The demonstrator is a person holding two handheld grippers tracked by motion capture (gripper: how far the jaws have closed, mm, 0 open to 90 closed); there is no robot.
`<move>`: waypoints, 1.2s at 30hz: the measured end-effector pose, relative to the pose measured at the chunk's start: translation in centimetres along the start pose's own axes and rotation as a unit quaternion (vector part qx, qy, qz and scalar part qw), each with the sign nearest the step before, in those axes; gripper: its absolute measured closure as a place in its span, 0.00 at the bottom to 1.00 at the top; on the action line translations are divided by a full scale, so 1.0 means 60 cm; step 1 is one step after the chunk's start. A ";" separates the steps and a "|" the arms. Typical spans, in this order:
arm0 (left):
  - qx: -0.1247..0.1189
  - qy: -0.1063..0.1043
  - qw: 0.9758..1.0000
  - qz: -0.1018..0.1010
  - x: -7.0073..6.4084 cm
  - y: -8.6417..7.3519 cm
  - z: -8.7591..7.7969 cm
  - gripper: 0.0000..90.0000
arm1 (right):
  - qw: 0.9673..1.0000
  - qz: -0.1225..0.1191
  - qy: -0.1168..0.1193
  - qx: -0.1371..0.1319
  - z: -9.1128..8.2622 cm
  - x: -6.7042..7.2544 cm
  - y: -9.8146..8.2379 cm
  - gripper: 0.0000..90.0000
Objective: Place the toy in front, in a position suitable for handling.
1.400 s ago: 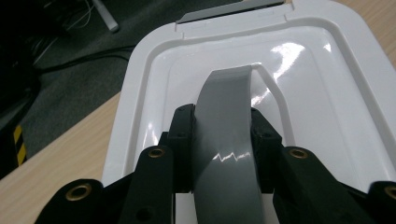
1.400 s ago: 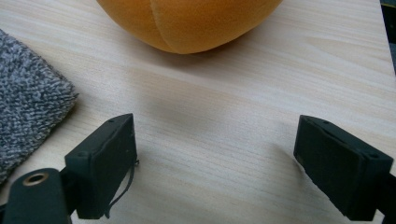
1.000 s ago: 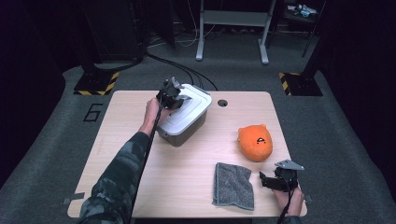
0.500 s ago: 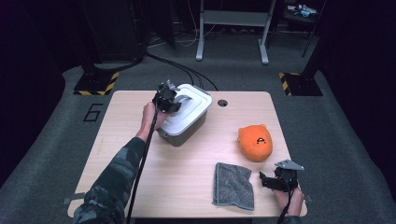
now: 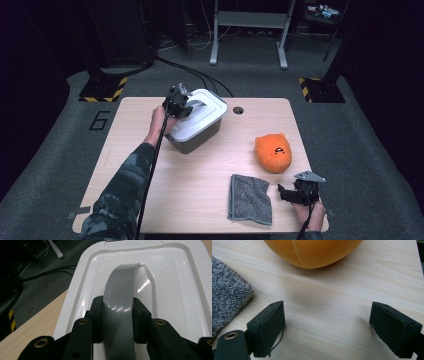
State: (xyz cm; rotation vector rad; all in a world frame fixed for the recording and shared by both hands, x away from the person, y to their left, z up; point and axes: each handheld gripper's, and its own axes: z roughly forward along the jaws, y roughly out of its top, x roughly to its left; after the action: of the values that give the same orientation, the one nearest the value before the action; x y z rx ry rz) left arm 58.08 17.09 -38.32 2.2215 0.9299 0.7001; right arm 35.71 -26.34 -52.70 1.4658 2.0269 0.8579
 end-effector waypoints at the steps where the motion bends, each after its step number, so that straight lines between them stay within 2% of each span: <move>1: -0.001 0.000 1.000 0.000 0.000 0.000 0.000 0.75 | 1.000 0.000 0.000 -0.001 0.000 0.000 0.000 0.14; 4: -0.001 0.000 1.000 -0.003 0.001 -0.001 -0.001 0.74 | 1.000 0.000 0.000 0.000 0.000 0.000 0.000 0.14; 5: -0.002 0.005 1.000 -0.007 0.001 -0.001 -0.001 0.72 | 1.000 0.000 0.000 0.000 0.000 0.000 0.000 0.14; 11: -0.003 0.012 0.999 -0.032 0.008 -0.003 -0.021 0.38 | 1.000 0.005 0.001 0.001 0.000 0.000 0.000 0.14; 16: -0.009 0.016 0.999 -0.048 0.015 -0.008 -0.059 0.23 | 1.000 0.010 0.002 0.003 0.001 -0.001 0.001 0.14; 21: -0.022 0.014 0.998 -0.064 0.019 -0.024 -0.095 0.17 | 1.000 0.011 0.003 0.005 0.001 -0.001 0.001 0.14; 27: -0.027 0.012 0.998 -0.062 0.017 -0.056 -0.123 0.16 | 1.000 0.008 0.009 0.010 0.000 -0.003 0.003 0.14; 29: -0.029 0.010 0.997 -0.070 0.014 -0.068 -0.130 0.14 | 1.000 0.010 0.011 0.011 -0.001 -0.001 0.005 0.15; 32: -0.026 0.006 0.997 -0.074 0.009 -0.092 -0.140 0.12 | 1.000 0.006 0.017 0.004 -0.006 0.005 0.012 0.13; 36: -0.014 0.001 0.997 -0.074 0.004 -0.123 -0.150 0.08 | 1.000 0.014 0.024 -0.009 -0.016 0.007 0.030 0.11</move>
State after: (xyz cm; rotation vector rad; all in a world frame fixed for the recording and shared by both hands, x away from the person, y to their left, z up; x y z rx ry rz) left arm 49.06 24.44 -37.52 2.1040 1.0669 0.6431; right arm 36.04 -25.76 -50.74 1.4797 2.0319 0.9291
